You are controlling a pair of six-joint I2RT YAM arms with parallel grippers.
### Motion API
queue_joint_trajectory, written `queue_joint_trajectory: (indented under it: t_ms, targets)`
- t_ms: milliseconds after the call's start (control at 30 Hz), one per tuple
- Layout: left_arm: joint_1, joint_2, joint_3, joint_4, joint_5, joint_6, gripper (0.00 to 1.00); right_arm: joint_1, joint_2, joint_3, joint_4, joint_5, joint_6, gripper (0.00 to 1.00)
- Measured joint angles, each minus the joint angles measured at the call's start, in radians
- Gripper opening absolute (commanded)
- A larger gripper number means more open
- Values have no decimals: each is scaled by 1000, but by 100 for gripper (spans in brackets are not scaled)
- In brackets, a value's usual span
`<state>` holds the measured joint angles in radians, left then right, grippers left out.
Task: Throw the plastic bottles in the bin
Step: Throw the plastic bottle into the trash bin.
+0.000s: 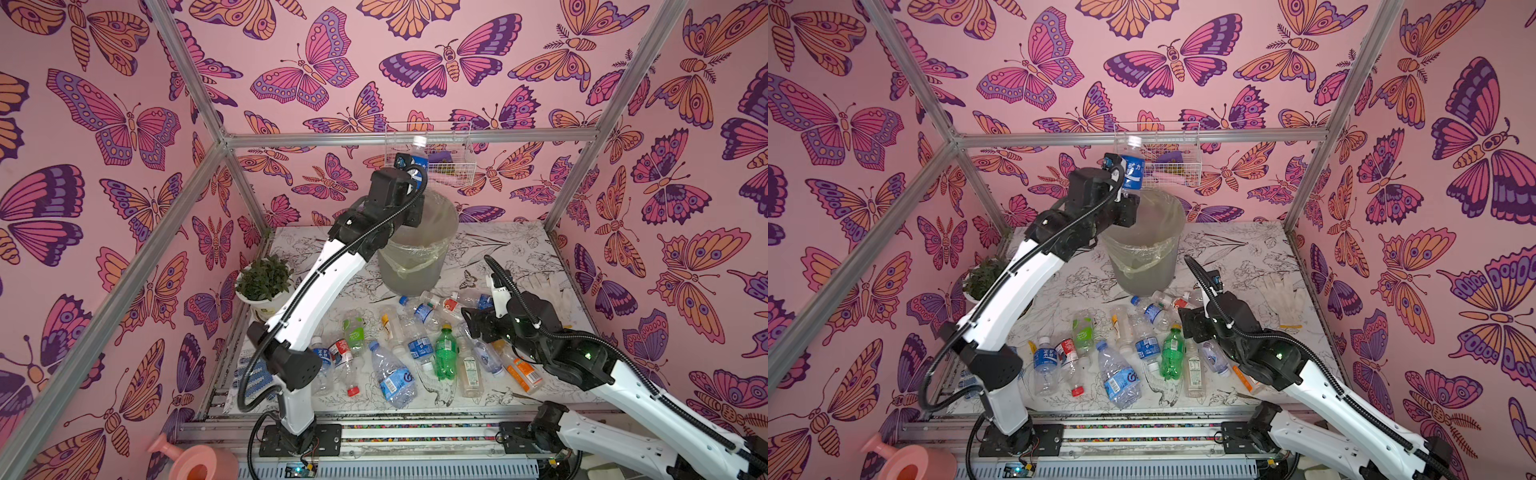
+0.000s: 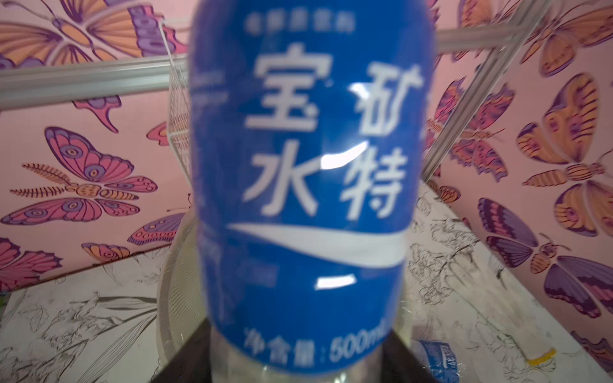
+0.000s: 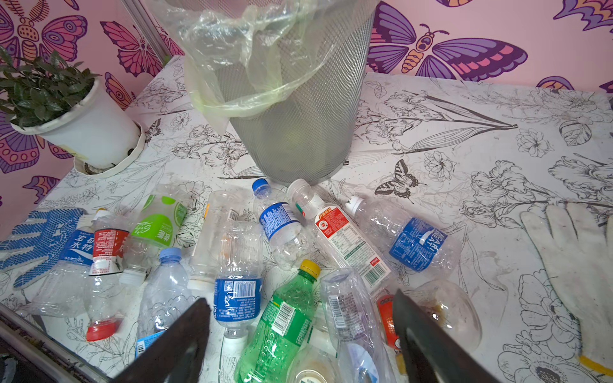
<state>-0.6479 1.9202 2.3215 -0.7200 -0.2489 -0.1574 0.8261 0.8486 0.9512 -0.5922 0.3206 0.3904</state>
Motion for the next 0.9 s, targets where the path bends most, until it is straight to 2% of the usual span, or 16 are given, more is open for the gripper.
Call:
queue_joint_trajectory:
  t_ms: [67, 200, 367, 500, 667, 900]
  targets:
    - [4, 66, 67, -41, 12, -6, 99, 0, -5, 0, -4, 0, 2, 87]
    - [-27, 60, 99, -95, 10, 2, 99, 0, -35, 0, -5, 0, 6, 87]
    - [-108, -67, 122, -95, -25, 44, 99, 0, -55, 0, -5, 0, 6, 87]
    - [-152, -225, 108, -75, -37, 59, 99, 0, -47, 0, -5, 0, 6, 88]
    - [-153, -445, -107, 1, -50, 59, 99, 0, -37, 0, -10, -3, 6, 89]
    - [-158, -710, -581, 111, -51, 27, 99, 0, -34, 0, -63, -15, 7, 90]
